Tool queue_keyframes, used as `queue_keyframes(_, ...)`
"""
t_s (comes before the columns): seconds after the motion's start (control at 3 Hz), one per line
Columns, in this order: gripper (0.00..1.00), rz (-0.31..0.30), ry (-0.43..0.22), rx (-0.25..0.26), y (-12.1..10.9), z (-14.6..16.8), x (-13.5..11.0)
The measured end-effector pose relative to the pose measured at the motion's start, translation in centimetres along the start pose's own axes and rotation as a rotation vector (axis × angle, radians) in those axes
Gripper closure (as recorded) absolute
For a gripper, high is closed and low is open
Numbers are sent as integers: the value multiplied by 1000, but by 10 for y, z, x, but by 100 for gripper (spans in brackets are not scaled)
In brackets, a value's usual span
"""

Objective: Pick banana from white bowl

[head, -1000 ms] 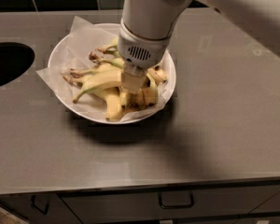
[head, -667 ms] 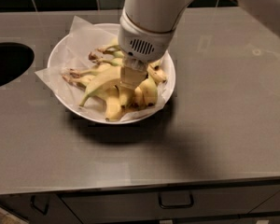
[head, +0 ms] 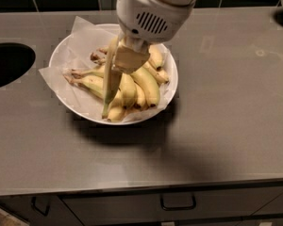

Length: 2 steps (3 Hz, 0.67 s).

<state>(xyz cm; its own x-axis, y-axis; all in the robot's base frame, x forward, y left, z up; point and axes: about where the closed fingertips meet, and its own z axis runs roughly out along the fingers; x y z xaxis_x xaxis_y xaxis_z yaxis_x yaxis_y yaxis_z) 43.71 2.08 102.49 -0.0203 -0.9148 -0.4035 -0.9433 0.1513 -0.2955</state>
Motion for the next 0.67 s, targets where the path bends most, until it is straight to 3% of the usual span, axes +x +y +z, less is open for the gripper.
queue_keyframes(0.33,100,-29,-73,77,6,-31,-16)
queue_keyframes(0.67,100,-29,-73,77,6,-31,-16)
